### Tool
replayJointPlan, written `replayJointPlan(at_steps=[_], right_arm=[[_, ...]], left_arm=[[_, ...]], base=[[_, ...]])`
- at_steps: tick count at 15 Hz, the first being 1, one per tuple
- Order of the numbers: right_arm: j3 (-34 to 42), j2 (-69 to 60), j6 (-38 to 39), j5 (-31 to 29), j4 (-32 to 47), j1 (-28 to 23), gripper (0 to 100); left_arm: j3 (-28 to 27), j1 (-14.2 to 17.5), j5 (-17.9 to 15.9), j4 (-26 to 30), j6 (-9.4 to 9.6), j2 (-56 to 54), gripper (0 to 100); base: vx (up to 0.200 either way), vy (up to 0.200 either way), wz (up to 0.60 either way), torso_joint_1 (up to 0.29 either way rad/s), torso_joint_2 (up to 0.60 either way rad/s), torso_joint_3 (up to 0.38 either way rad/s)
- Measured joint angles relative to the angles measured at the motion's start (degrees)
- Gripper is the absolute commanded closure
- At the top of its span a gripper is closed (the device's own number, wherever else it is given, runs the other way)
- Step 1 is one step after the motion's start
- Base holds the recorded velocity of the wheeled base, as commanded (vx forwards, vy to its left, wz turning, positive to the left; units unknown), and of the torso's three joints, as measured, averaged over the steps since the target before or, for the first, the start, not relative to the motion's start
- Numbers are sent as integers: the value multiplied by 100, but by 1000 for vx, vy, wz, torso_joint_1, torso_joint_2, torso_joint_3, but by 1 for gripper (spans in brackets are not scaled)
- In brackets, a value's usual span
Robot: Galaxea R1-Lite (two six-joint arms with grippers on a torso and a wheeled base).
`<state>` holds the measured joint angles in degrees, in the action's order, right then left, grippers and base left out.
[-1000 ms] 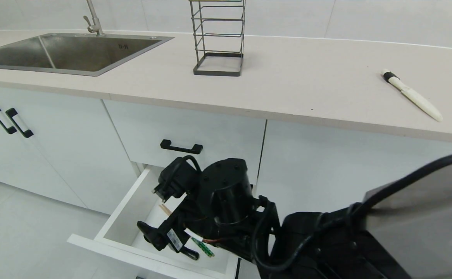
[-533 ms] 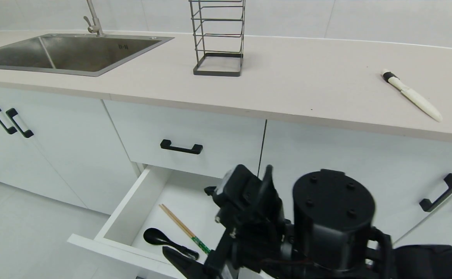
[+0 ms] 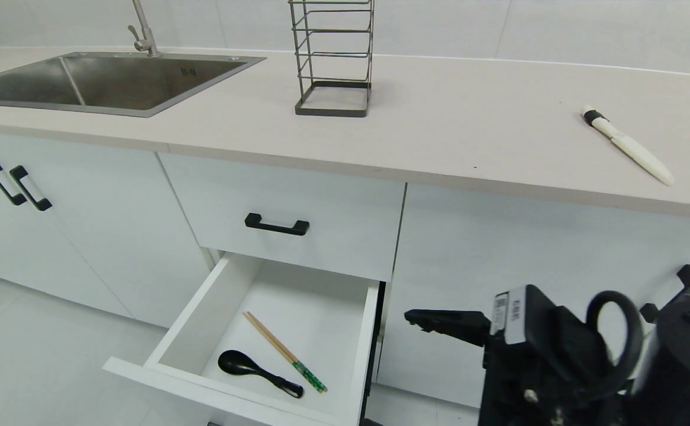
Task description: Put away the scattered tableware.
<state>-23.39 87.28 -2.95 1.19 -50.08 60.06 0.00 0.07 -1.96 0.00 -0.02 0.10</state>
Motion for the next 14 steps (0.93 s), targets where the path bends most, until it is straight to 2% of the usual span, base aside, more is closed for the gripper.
replayJointPlan(at_steps=[3,7,11,13,14], right_arm=[[479,-763,2,-5,191,-351,0],[1174,-1832,6,145,475,-1211,0],[1521,-3194,6,514,911,-2333,0],[1580,-4038,6,739,1226,-3022,0],[1596,-4475,5,840,1403,-3363,0]], left_arm=[[0,4,-11,0,-29,0,0],[0,0,-22,-5,-30,0,0],[0,0,-24,-2,2,0,0],[0,4,11,-249,40,0,0],[0,6,11,-569,76,0,0]], base=[[0,0,0,0,0,0],[0,0,0,0,0,0],[0,0,0,0,0,0],[0,0,0,0,0,0],[0,0,0,0,0,0]])
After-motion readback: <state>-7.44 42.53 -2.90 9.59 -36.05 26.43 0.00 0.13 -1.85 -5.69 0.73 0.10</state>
